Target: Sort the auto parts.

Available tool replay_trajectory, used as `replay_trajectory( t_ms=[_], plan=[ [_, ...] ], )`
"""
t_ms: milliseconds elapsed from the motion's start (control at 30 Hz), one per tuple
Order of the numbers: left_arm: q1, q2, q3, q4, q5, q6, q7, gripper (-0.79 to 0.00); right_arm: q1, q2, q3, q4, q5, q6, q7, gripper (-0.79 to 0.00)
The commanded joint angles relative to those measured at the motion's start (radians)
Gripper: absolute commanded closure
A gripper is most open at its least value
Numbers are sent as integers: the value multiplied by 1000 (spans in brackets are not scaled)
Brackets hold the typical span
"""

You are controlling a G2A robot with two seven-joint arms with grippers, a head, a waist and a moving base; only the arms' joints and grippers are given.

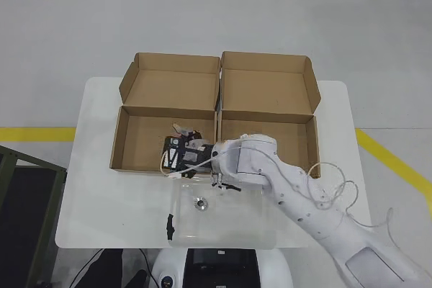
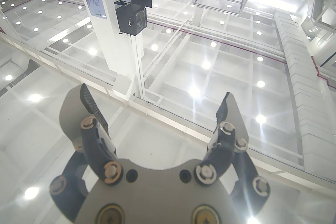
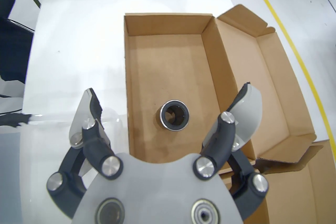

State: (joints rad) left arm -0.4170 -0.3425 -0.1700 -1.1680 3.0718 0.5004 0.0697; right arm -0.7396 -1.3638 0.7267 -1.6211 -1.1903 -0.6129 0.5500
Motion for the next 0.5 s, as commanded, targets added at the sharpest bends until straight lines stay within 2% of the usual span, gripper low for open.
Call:
replay_trajectory(
  t_ms=[0, 200, 467],
  plan=[
    [0, 0, 0, 0, 0, 0, 0, -785, -57, 17, 29, -85, -12, -29, 11, -785],
    [0, 0, 0, 0, 0, 0, 0, -785, -212, 59, 100, -246, -72, -82, 33, -785],
    [0, 0, 0, 0, 0, 0, 0, -785, -412, 106, 161, -349, -134, -182, -26, -785]
  ],
)
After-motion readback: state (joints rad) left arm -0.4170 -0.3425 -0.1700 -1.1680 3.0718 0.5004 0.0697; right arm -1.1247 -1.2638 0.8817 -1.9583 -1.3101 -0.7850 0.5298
